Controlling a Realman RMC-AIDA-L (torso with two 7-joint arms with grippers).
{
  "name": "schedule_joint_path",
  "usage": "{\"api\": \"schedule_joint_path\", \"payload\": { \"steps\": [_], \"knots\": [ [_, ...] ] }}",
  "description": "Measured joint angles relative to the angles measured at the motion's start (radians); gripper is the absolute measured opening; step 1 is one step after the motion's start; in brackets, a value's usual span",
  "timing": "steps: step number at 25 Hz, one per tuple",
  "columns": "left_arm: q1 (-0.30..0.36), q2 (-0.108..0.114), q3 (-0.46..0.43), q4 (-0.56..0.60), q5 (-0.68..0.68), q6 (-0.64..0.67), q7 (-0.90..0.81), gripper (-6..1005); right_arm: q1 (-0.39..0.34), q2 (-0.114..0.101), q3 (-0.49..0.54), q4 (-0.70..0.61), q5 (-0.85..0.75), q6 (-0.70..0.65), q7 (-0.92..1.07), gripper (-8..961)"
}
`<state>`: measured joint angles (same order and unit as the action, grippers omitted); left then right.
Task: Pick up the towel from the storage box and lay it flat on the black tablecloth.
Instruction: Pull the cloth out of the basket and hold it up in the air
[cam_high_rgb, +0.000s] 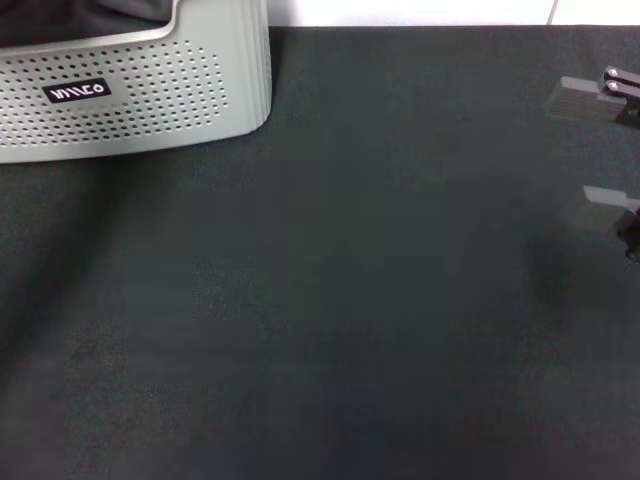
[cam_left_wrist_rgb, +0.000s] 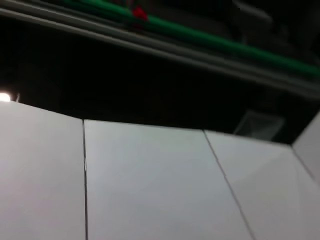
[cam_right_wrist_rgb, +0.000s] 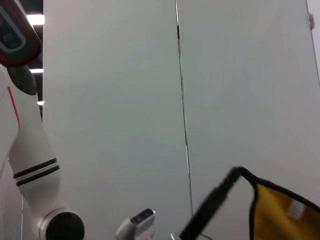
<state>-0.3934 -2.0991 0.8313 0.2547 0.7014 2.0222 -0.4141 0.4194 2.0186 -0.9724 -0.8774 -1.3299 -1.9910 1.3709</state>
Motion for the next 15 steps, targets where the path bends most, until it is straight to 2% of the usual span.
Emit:
{"api": "schedule_joint_path", "payload": {
  "steps": [7,15],
  "knots": [
    [0.097,0.006,0.005,0.305,-0.011,0.006,-0.531,26,-0.002,-0.001,0.000,0.001,0.000,0.003,-0.005,760],
    [0.141,0.008,0.003,0.536,-0.011,0.008,-0.885,27,0.008,-0.002,0.000,0.018,-0.001,0.010,-0.020,759]
  ]
}}
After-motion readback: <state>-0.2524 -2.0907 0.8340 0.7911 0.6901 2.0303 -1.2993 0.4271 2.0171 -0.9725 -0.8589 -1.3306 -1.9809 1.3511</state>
